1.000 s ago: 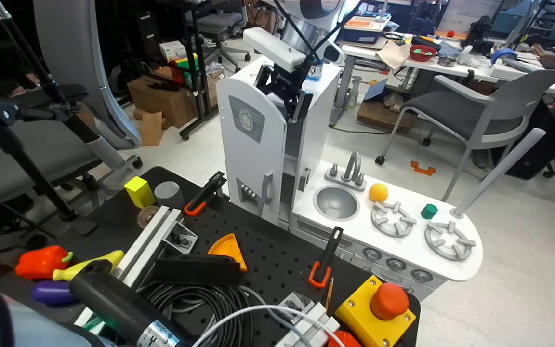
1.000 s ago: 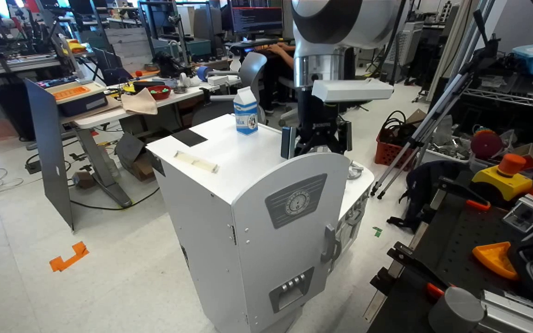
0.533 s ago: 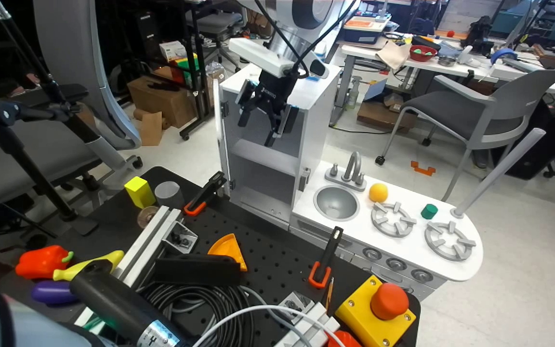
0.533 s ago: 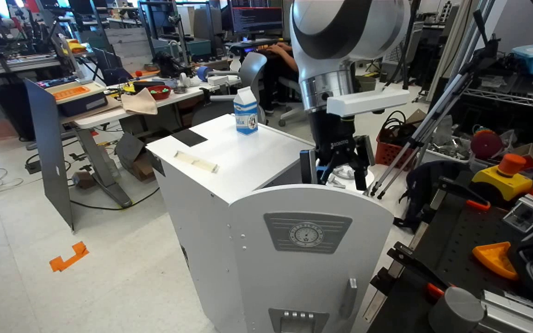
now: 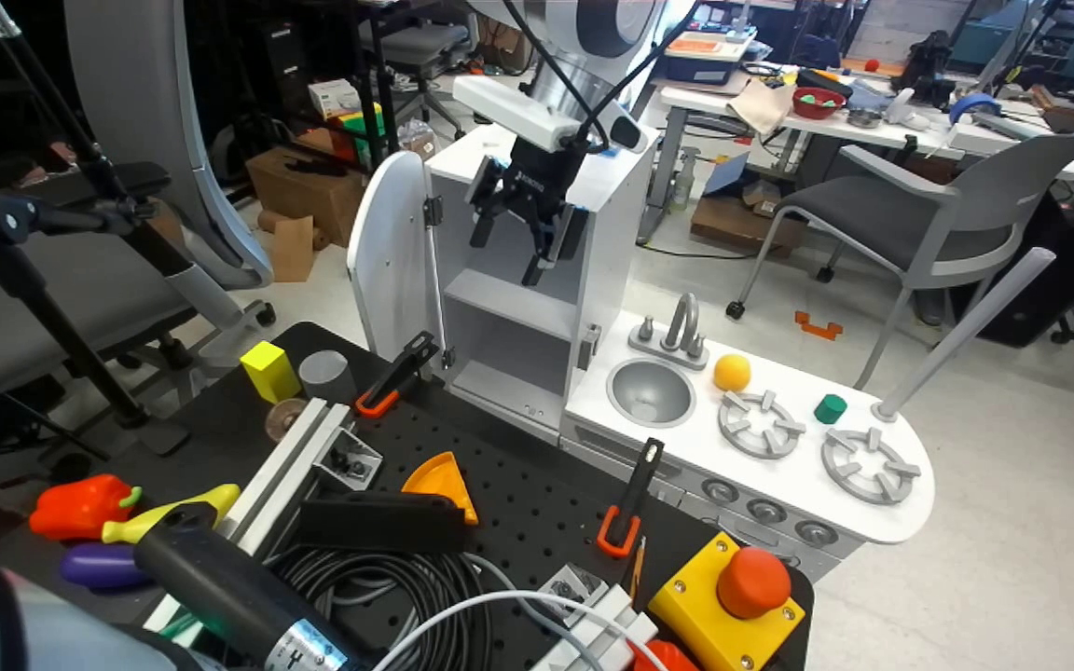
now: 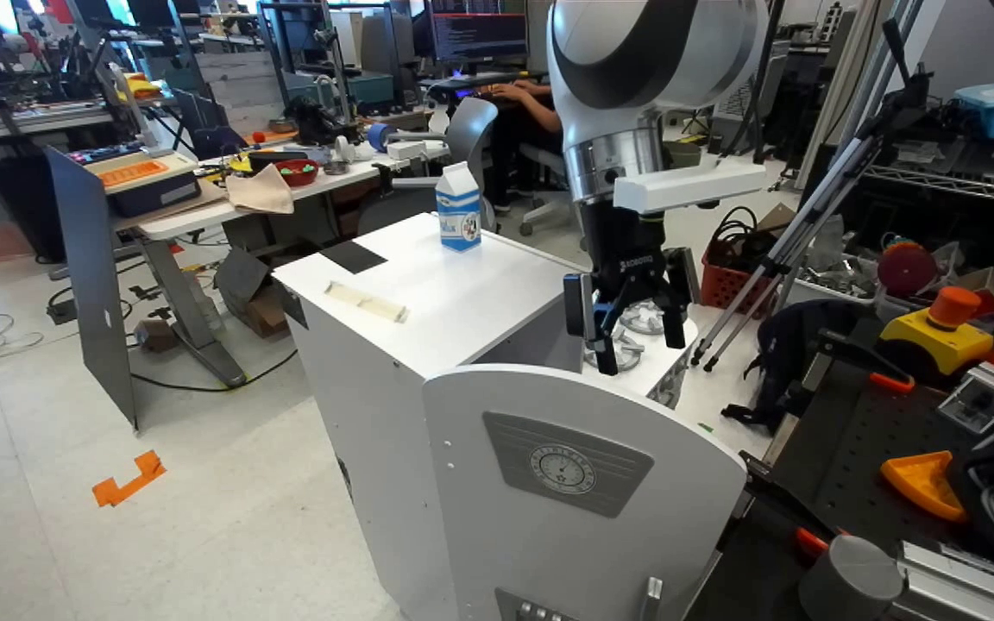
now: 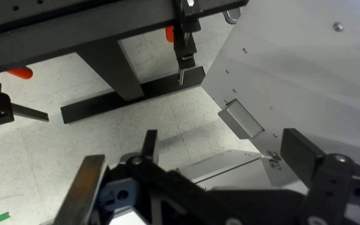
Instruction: Open the top cabinet door
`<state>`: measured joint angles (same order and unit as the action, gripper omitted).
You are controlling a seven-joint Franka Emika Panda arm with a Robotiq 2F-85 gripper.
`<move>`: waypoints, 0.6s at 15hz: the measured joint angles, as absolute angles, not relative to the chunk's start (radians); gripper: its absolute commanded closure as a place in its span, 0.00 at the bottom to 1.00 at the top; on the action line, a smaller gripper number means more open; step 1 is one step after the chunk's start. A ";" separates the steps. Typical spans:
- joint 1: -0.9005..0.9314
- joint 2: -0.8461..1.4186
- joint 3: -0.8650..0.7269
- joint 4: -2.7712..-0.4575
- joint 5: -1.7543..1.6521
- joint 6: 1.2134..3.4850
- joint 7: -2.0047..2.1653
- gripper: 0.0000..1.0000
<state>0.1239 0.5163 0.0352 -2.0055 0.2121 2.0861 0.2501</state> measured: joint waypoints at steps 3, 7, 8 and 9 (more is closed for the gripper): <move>0.106 0.507 0.018 -1.999 0.212 2.158 0.252 0.00; 0.080 0.501 0.009 -1.983 0.213 2.171 0.252 0.00; 0.080 0.501 0.009 -1.983 0.213 2.171 0.252 0.00; 0.081 0.501 0.009 -1.983 0.213 2.172 0.252 0.00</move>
<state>0.0813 0.5011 0.0091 -1.9832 0.2127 2.1717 0.2519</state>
